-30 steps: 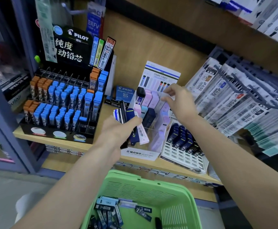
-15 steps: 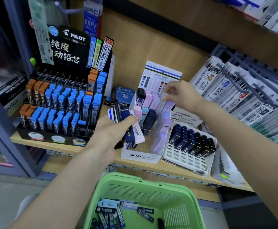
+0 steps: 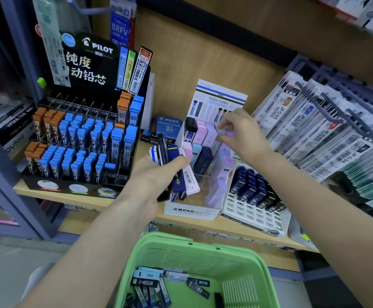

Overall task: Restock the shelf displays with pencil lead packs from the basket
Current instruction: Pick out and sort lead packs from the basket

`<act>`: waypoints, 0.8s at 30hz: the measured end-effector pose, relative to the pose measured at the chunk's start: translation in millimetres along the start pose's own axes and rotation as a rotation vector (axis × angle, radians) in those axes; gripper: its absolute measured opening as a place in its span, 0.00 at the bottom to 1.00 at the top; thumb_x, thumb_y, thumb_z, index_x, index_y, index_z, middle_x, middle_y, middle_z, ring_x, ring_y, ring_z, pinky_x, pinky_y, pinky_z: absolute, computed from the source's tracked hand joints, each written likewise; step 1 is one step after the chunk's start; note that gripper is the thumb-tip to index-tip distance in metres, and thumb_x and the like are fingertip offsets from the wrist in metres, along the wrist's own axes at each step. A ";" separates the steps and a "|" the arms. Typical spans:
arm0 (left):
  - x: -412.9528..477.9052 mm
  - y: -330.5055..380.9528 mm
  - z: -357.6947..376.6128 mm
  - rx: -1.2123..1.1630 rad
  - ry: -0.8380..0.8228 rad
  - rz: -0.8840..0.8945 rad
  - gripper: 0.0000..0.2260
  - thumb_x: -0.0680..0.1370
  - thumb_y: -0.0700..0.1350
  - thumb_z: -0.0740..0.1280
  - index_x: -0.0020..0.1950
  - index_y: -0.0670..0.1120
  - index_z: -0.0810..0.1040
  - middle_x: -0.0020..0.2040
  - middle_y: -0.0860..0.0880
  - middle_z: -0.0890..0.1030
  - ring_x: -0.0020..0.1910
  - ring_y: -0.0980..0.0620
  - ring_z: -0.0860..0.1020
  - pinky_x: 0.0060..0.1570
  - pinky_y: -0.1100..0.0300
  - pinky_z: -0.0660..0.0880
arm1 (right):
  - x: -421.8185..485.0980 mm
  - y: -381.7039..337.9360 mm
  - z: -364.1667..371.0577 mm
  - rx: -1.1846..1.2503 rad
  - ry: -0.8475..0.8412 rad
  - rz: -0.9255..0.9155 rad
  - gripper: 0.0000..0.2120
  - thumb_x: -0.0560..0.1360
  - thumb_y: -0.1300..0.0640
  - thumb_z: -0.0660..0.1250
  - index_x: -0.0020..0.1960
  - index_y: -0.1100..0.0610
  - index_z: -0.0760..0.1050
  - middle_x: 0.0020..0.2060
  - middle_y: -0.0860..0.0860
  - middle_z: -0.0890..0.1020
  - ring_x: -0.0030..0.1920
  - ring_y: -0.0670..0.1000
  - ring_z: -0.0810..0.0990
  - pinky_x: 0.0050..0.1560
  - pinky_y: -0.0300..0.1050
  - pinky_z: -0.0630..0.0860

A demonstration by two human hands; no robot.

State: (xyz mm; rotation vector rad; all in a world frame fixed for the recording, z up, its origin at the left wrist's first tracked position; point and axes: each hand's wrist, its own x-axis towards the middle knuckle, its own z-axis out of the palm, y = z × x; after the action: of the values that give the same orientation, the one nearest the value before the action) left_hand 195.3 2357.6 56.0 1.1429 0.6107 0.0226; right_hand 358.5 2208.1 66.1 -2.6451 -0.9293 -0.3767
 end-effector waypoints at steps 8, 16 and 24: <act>-1.4 0.2 3.7 0.015 -0.017 -0.008 0.07 0.72 0.44 0.74 0.40 0.47 0.76 0.23 0.53 0.78 0.17 0.62 0.73 0.16 0.71 0.64 | -4.0 -1.3 1.9 -0.237 0.066 0.004 0.08 0.72 0.58 0.70 0.50 0.57 0.76 0.46 0.51 0.77 0.50 0.53 0.74 0.43 0.43 0.68; 0.5 -5.9 5.7 0.077 -0.024 0.014 0.06 0.72 0.47 0.73 0.44 0.48 0.78 0.32 0.50 0.78 0.18 0.62 0.71 0.19 0.71 0.65 | -48.7 -55.1 -20.0 0.256 0.146 0.172 0.03 0.79 0.58 0.60 0.52 0.55 0.72 0.43 0.47 0.74 0.36 0.41 0.71 0.38 0.30 0.68; -0.8 -15.8 10.3 0.196 -0.159 0.039 0.09 0.72 0.47 0.73 0.50 0.46 0.82 0.43 0.46 0.85 0.39 0.50 0.80 0.34 0.63 0.76 | -77.3 -74.1 -19.2 0.784 -0.351 0.583 0.09 0.78 0.51 0.63 0.44 0.53 0.79 0.33 0.46 0.77 0.33 0.43 0.73 0.31 0.30 0.68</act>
State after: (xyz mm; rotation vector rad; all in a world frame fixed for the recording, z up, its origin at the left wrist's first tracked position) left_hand 194.9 2341.8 45.6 1.3325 0.4562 -0.0952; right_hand 250.0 2212.7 72.1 -2.1041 -0.2453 0.5058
